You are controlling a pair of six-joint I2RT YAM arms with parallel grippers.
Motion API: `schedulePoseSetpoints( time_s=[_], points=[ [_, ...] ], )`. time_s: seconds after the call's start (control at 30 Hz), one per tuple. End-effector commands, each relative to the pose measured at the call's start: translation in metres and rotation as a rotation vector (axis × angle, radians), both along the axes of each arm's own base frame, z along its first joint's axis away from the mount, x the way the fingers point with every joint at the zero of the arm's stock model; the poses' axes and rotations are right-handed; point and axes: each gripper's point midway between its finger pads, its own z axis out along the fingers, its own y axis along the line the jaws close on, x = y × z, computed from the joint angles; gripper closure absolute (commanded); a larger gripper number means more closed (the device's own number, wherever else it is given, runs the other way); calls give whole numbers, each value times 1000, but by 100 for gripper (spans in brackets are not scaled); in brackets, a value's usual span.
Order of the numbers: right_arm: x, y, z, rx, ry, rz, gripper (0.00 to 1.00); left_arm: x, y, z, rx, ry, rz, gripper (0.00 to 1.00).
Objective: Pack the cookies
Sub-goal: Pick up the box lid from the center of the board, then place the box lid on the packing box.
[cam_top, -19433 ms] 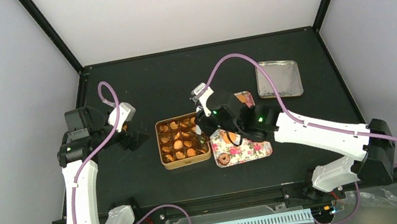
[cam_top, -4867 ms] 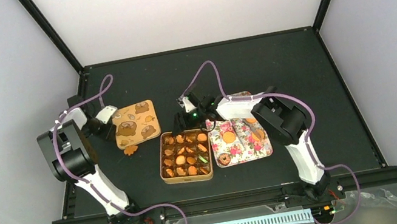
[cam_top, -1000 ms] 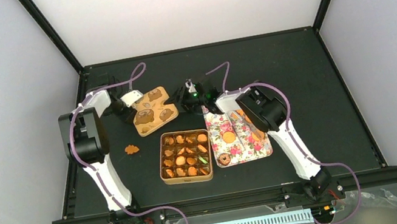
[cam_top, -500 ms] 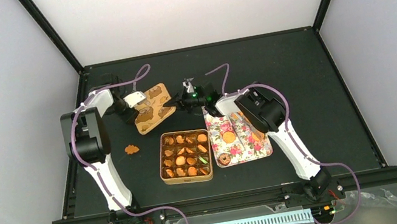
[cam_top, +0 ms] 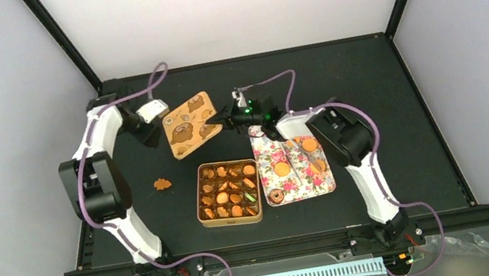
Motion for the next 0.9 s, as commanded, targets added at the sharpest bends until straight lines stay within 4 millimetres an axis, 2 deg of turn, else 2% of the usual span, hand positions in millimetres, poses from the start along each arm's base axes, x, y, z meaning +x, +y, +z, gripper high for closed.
schedulePoseSetpoints(
  time_s=[0.0, 0.07, 0.17, 0.23, 0.43, 0.53, 0.67, 0.77, 0.87],
  points=[
    [-18, -25, 79, 61, -162, 16, 99, -25, -3, 70, -136, -33, 19, 31],
    [-39, -35, 85, 63, -164, 45, 99, -43, -12, 85, -170, -44, -5, 31],
    [-74, -54, 93, 91, -166, 75, 99, -72, -29, 94, -231, -57, -58, 29],
    [-100, -70, 85, 71, -152, 91, 99, -92, -40, 99, -273, -69, -95, 26],
    [-165, -93, 68, 34, -138, 163, 99, -145, -68, 79, -384, -14, -199, 20],
    [-183, -99, 66, 37, -138, 171, 99, -164, -78, 74, -423, 0, -257, 21],
    [-202, -92, 63, 28, -143, 220, 99, -179, -87, 66, -455, 16, -287, 21],
    [-210, -86, 59, 24, -144, 245, 99, -189, -92, 62, -450, 15, -309, 20],
    [-213, -82, 52, 19, -135, 254, 99, -194, -92, 50, -430, 18, -343, 19]
  ],
)
